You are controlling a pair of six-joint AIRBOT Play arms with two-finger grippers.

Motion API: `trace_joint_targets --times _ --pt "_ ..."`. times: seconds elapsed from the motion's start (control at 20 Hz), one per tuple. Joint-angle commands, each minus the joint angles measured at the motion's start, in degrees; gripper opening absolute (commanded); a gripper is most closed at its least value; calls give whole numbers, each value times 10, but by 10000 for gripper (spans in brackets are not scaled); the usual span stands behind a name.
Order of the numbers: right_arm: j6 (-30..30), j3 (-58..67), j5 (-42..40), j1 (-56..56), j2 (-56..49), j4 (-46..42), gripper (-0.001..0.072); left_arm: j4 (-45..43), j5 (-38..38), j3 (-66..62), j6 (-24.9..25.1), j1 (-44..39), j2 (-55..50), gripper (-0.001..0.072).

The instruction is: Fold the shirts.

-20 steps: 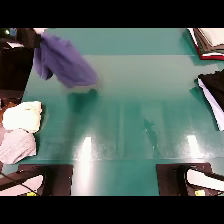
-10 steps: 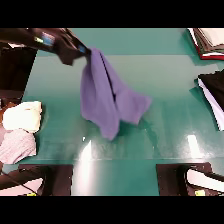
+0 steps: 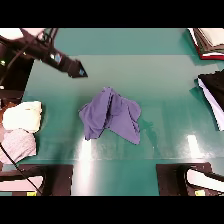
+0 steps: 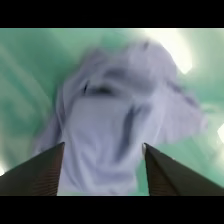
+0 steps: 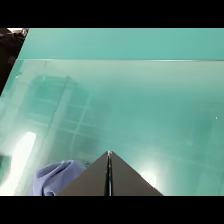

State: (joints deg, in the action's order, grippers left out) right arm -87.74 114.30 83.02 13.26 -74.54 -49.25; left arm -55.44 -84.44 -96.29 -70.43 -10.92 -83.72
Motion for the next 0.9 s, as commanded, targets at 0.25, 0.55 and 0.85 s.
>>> trace_joint_targets --times 0.25,0.55,0.85 --pt "0 0 8 0 0 -3 21 23 26 316 -17 17 8 583" --pt "0 0 12 0 0 -3 21 45 153 430 -47 17 48 583" --pt "0 0 15 0 0 -3 21 78 226 459 -45 11 48 583"
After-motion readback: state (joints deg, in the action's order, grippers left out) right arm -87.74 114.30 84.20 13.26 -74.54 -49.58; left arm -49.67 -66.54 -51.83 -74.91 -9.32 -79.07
